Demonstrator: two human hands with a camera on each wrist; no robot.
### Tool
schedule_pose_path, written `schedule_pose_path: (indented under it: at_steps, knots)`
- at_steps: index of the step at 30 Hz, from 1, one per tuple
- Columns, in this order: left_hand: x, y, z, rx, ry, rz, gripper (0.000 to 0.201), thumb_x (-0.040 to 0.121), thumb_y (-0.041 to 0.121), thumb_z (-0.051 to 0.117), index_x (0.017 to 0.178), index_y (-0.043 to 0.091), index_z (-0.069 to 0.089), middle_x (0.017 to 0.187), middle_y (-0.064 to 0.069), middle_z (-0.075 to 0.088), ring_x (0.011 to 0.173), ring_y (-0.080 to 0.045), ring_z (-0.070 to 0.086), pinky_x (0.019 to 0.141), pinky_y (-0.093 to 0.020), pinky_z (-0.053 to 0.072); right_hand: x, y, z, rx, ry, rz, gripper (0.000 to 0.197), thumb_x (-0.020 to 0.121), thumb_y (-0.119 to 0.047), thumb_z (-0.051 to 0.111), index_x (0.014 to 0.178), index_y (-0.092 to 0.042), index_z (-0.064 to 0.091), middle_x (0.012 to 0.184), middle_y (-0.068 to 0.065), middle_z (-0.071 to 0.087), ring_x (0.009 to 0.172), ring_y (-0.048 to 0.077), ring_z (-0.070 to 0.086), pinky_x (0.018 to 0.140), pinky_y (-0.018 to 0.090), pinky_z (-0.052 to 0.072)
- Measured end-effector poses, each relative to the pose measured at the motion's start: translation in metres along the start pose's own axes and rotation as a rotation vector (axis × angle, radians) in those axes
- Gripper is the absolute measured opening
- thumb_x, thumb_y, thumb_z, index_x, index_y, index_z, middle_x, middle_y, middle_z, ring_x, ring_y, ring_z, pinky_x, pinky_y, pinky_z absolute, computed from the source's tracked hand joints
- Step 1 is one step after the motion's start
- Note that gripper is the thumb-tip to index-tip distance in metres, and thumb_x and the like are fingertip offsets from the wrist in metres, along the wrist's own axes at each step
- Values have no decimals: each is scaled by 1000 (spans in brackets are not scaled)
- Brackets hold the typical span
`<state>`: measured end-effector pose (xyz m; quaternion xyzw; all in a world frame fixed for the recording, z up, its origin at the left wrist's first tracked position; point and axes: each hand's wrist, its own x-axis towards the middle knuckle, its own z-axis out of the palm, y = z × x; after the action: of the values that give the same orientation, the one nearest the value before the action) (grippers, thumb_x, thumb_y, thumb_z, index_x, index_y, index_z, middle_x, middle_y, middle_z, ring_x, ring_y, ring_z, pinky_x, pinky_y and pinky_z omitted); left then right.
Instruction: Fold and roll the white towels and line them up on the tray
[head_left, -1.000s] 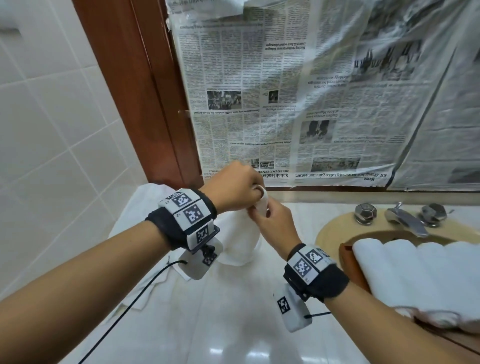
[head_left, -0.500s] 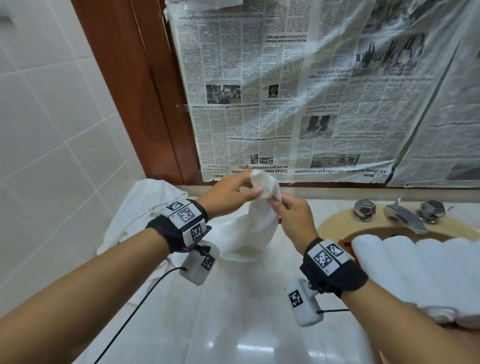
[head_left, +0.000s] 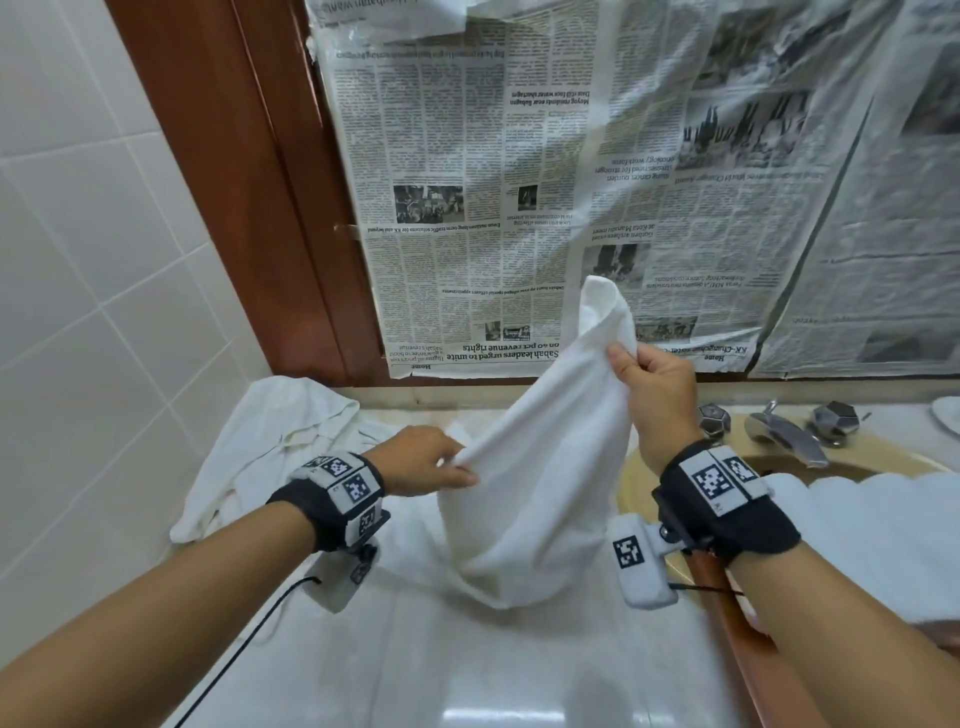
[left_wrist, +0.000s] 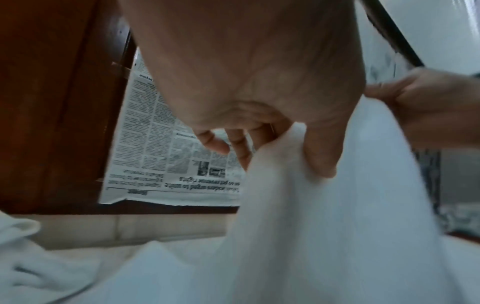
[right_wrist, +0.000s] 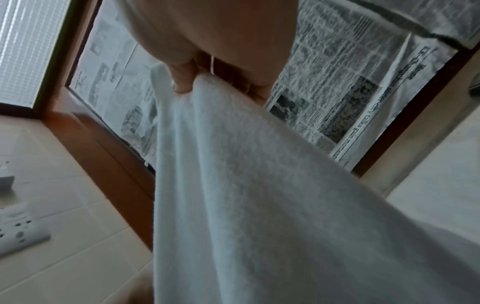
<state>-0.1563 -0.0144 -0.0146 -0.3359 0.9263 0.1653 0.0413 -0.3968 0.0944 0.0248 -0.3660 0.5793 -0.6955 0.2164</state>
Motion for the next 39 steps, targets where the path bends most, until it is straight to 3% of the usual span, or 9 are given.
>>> schedule_pose_path:
  at_steps: [3, 5, 10, 14, 19, 23, 27, 32, 39]
  knots:
    - [-8, -19, -2, -155, 173, -8, 40, 94, 49, 44, 88, 13, 61, 92, -3, 64, 90, -25, 58, 78, -34, 41, 6, 14, -12, -162, 131, 54, 41, 93, -12, 57, 57, -20, 38, 56, -8, 39, 56, 14, 33, 57, 26, 29]
    - [-10, -19, -16, -193, 368, 31, 41, 92, 49, 37, 84, 13, 55, 83, -1, 61, 82, -24, 57, 77, -39, 44, -2, 17, -9, -415, 172, 73, 8, 88, -16, 58, 82, -18, 52, 89, 2, 52, 82, 19, 45, 73, 32, 36]
    - [-9, 28, -52, -130, 537, 256, 24, 95, 41, 36, 76, 26, 38, 63, 11, 44, 61, -12, 44, 57, -20, 32, -40, 10, 34, -458, -398, -291, 86, 68, -53, 73, 140, -35, 30, 144, -10, 35, 134, 12, 32, 107, 35, 26]
    - [-12, 46, -54, -228, 452, 348, 23, 94, 38, 41, 80, 21, 50, 68, 12, 50, 65, -7, 47, 59, -14, 31, -34, 9, 53, -299, -732, -91, 45, 66, -32, 78, 108, -29, 59, 103, -9, 64, 95, 3, 59, 82, 22, 47]
    - [-28, 25, -25, -398, 277, 251, 44, 86, 55, 56, 76, 12, 55, 67, 7, 48, 61, -5, 41, 58, -24, 31, -32, 10, 52, -395, -801, -85, 25, 67, -19, 68, 53, -21, 47, 54, -10, 40, 53, 3, 35, 54, 25, 26]
    - [-41, -7, 5, -173, 92, 26, 35, 84, 48, 68, 84, 14, 62, 78, -1, 65, 70, -11, 56, 67, -29, 43, -34, 0, 47, -402, -759, -94, 33, 82, 1, 65, 60, -20, 51, 60, -6, 44, 51, -1, 36, 53, 20, 26]
    - [-53, -35, 20, -41, -54, -53, 59, 82, 76, 43, 71, 20, 58, 76, 4, 61, 74, -13, 57, 74, -32, 48, -36, -5, 35, -401, -690, -74, 28, 80, -8, 71, 64, -19, 51, 65, -4, 48, 59, 6, 41, 54, 20, 29]
    - [-70, -63, -4, 200, -113, -176, 47, 92, 59, 48, 64, 21, 50, 72, 2, 57, 69, -15, 54, 66, -30, 44, -23, 7, 11, -748, -663, -190, 27, 77, -11, 78, 67, -21, 55, 71, -3, 58, 70, 16, 53, 59, 25, 35]
    - [-65, -68, -66, 385, 284, -334, 35, 96, 50, 42, 92, 29, 69, 97, -3, 69, 91, -26, 62, 77, -34, 50, -19, 37, -3, -1106, -456, -132, 12, 88, 1, 52, 88, -5, 63, 88, 10, 55, 81, 25, 49, 67, 26, 29]
